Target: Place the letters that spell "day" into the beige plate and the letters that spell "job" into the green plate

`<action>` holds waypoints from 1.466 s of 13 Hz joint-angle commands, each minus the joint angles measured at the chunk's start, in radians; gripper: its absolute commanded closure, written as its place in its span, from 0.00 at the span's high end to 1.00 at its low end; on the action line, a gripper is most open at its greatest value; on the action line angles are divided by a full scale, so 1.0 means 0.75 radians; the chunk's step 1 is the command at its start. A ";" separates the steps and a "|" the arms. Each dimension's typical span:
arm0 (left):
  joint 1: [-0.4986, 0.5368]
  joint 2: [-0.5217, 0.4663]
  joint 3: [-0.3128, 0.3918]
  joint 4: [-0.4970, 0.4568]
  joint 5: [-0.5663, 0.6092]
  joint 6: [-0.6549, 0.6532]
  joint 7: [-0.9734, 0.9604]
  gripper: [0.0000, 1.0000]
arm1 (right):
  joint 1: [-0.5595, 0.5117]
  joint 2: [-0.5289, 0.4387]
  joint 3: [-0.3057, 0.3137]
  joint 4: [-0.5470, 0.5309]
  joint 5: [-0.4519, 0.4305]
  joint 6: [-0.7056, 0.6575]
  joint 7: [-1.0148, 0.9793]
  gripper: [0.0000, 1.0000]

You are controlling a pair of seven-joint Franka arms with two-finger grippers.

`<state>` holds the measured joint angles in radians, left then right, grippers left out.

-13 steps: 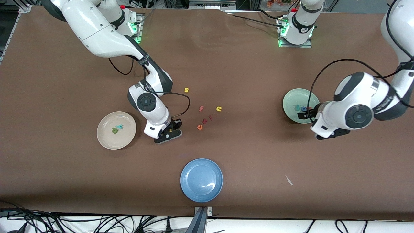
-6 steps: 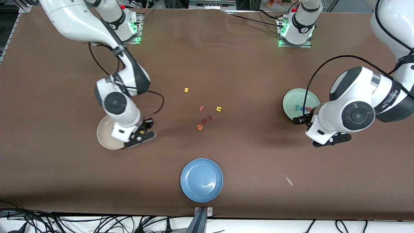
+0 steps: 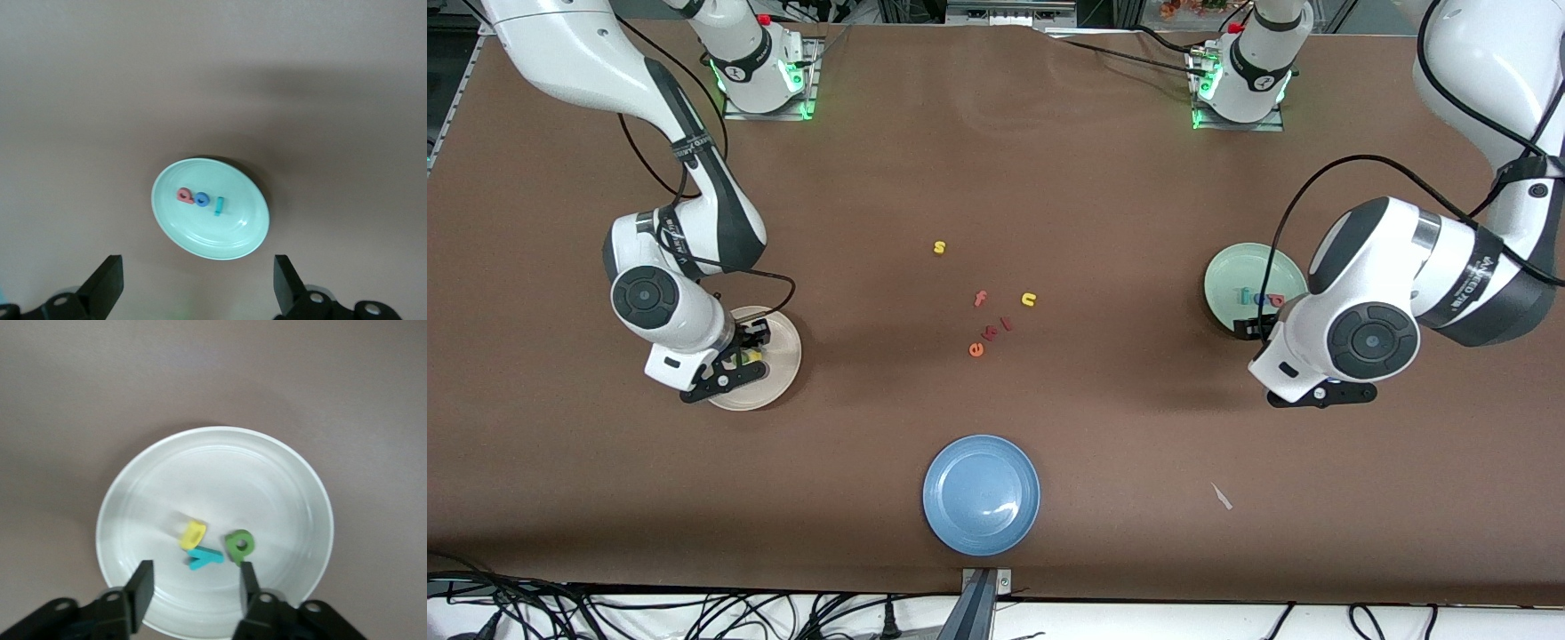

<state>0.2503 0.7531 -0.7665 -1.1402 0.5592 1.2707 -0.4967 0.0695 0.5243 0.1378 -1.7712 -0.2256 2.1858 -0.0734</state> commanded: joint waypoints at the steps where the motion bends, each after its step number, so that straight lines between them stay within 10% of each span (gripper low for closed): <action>1: -0.053 -0.053 0.150 0.107 -0.174 -0.058 0.171 0.99 | 0.007 -0.049 -0.010 -0.031 0.045 0.008 -0.021 0.99; 8: -0.180 -0.374 0.778 -0.078 -0.764 0.209 0.527 0.96 | 0.005 -0.275 -0.085 -0.019 0.227 -0.177 -0.023 1.00; 14: -0.184 -0.664 0.795 -0.563 -0.774 0.698 0.533 0.95 | 0.005 -0.452 -0.102 0.128 0.274 -0.572 -0.019 0.99; 19: -0.144 -0.730 0.795 -0.597 -0.772 0.715 0.686 0.99 | 0.003 -0.558 -0.149 0.282 0.293 -0.863 -0.013 1.00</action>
<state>0.1230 0.2509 -0.1800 -1.5540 0.0137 1.8142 -0.0800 0.0695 0.1581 0.0377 -1.5769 -0.0358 1.6045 -0.0780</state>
